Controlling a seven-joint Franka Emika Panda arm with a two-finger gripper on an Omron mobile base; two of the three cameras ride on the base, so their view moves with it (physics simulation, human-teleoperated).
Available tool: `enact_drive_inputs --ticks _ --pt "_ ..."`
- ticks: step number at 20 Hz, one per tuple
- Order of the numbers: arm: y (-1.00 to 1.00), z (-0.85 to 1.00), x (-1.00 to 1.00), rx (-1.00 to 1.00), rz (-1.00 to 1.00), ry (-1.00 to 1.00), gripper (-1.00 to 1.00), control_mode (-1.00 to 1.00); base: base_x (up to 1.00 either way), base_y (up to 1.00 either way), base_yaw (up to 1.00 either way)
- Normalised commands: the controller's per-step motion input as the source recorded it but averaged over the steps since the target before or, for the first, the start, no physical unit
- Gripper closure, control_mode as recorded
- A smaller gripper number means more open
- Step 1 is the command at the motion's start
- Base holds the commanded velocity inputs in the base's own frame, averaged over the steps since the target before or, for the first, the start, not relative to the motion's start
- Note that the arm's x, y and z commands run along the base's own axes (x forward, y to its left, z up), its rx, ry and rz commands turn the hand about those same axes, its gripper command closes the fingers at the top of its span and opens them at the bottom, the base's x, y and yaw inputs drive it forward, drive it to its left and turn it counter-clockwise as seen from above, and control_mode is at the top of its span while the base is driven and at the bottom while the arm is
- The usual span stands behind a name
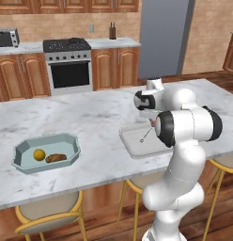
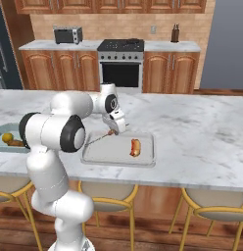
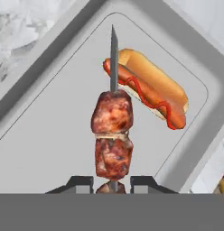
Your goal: Place the cold items (potato and lemon) from the fridge in one tupperware on the dining counter. Place the warm items (hot dog and kebab skewer) in the stove area in another tupperware.
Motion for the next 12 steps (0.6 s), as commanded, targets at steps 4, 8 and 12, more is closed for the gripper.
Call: enact_drive_inputs --ticks 4,8,12 --pt "0.03 -0.36 0.54 0.0 -0.13 0.0 1.0 -1.0 0.0 0.0 0.0" --pt "0.21 -0.45 0.14 0.0 -0.34 0.0 1.0 -1.0 0.0 0.0 0.0" --pt "0.02 -0.52 -0.02 0.0 -0.25 -0.01 1.0 -1.0 0.0 0.0 0.0"
